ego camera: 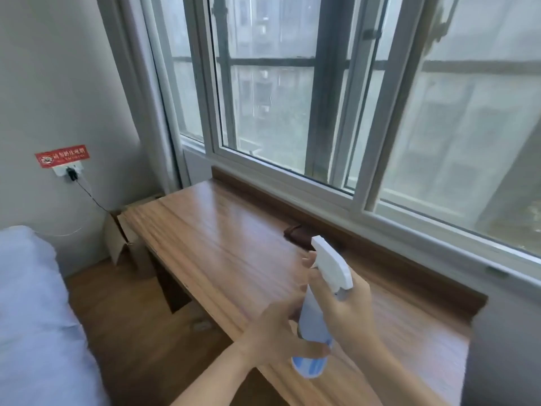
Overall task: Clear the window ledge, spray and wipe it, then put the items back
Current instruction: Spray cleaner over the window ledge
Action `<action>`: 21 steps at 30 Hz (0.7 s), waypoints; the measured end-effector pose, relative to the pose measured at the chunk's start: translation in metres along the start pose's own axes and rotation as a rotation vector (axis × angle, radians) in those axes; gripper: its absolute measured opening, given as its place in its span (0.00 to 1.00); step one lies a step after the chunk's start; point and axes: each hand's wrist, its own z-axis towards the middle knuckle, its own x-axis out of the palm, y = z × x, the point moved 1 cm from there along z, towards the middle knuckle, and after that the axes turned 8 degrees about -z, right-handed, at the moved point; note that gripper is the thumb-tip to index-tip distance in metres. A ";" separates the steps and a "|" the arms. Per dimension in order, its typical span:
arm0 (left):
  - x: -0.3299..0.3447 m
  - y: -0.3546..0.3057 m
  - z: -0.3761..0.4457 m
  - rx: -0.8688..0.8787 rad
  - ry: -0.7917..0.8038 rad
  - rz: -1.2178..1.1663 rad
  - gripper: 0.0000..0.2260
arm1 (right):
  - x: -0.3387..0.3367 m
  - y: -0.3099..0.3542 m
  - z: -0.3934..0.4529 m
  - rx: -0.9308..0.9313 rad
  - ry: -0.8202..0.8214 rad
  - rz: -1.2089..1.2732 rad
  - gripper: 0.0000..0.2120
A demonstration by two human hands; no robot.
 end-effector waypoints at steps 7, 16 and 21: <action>-0.073 0.038 -0.004 -0.019 -0.002 -0.084 0.24 | 0.084 0.003 0.028 -0.039 -0.007 -0.036 0.06; -0.158 0.081 0.041 -0.087 -0.046 -0.135 0.22 | 0.166 -0.035 0.086 -0.027 0.076 -0.006 0.21; -0.223 0.100 0.092 -0.112 -0.002 -0.086 0.21 | 0.220 -0.065 0.142 0.003 0.000 0.041 0.16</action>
